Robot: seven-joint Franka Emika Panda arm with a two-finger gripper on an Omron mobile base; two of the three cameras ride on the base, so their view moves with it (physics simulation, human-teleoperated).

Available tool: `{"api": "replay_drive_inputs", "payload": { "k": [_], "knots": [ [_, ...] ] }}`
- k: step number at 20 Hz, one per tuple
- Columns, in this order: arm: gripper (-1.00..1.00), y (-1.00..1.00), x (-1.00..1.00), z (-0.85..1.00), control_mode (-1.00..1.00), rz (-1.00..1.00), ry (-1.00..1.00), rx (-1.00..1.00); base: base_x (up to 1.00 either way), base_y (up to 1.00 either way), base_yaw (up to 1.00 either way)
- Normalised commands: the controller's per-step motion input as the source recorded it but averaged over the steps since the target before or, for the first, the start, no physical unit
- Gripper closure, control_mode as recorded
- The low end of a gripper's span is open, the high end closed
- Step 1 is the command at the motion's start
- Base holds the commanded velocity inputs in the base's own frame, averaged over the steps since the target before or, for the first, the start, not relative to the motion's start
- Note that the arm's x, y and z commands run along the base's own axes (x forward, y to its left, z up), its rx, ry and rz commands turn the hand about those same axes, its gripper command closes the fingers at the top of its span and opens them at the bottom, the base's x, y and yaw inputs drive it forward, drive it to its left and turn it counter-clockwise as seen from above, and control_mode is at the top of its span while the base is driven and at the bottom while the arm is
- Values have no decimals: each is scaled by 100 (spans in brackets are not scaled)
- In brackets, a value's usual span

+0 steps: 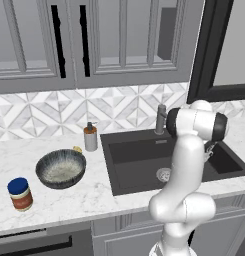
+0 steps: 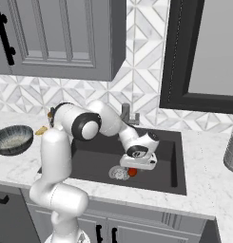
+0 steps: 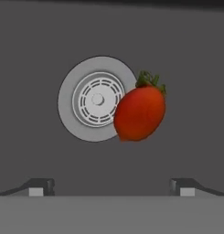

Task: Pick the tomato from the sink and place it in the bowl. Then pick the bowl and place it in the microwave. Then close the microwave door and press the start button.

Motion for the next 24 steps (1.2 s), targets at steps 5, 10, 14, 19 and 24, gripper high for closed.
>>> {"api": "replay_drive_inputs", "payload": {
  "k": [5, 10, 14, 19, 24],
  "knots": [
    [-100, -21, 21, -10, -100, 2, 0, 17, 0, 0, 0],
    [-100, -2, 35, -11, -100, 0, 0, 12, 0, 0, 0],
    [-100, 4, 36, -25, -100, 0, 0, 6, 0, 0, 0],
    [-100, 1, 29, -34, -100, 0, 0, 0, 0, 0, 0],
    [-100, 12, -5, -21, -100, 0, 0, 0, 0, 0, 0]
  ]
}}
